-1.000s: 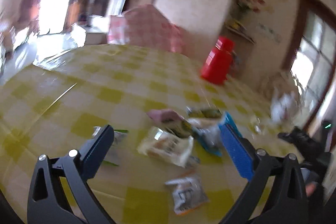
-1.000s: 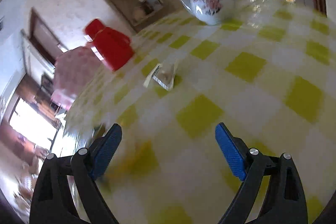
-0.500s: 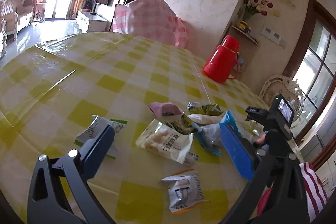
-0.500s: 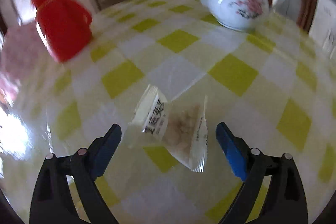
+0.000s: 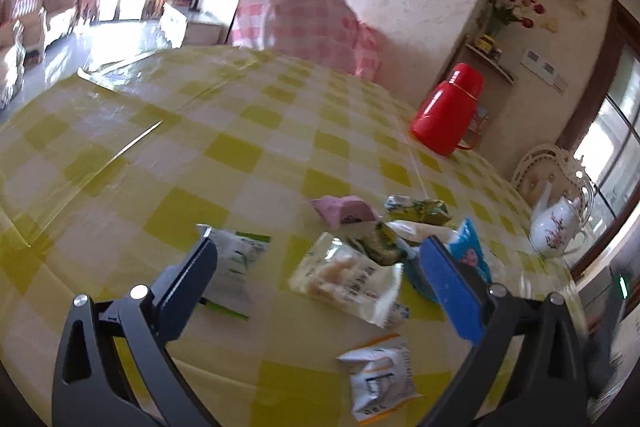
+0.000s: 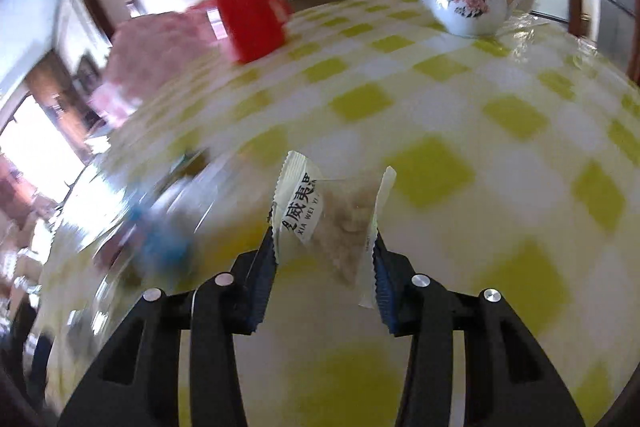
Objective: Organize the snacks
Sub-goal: 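Grasp the clear printed snack packet with the right gripper while the left approaches the snacks, then grasp the white orange-trimmed snack packet with the left gripper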
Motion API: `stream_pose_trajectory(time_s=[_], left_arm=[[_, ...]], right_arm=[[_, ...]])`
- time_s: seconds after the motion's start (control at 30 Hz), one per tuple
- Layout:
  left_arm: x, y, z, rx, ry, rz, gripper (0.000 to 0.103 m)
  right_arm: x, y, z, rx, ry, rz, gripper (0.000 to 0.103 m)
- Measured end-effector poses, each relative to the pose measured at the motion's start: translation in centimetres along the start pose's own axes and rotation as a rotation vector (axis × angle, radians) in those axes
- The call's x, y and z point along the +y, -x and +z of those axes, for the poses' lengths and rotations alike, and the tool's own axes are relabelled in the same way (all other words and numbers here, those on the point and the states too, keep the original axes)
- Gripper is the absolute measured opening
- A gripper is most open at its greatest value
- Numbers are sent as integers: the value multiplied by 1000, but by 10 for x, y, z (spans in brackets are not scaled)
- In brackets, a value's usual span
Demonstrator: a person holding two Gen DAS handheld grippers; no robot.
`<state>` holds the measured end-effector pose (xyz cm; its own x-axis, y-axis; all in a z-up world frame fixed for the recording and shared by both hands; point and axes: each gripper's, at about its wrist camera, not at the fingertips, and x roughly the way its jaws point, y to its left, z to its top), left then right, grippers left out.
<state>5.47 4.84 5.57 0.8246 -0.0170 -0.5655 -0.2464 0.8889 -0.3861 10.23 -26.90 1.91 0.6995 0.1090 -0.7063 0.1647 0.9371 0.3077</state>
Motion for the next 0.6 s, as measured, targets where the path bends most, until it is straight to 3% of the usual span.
stream_pose_trajectory(time_s=[0.1,0.2,0.23,0.37,0.43,0.57,0.6], left_arm=[[-1,-12,3,129,-14,-57,101],[-21,-22,-8,319,-130,-121,101],[-31,-22,-13,340,-184,-132,101],[-66,-28,-43,357,-477,-38,101],[-66,-37,-51,410,-482,-33,101],[-62,-48,-57,407,-537,30,100],[-63,-48,-59,406,-570,33,95]], right_arm=[[14,32,-37,-9,31,53,44],[20,58,-66,-40,66,55,44],[19,62,-72,-38,62,57,44],[8,72,-82,-29,19,84,44],[4,75,-82,-38,10,89,44],[1,74,-79,-34,2,105,45],[0,74,-78,-30,-2,109,45]])
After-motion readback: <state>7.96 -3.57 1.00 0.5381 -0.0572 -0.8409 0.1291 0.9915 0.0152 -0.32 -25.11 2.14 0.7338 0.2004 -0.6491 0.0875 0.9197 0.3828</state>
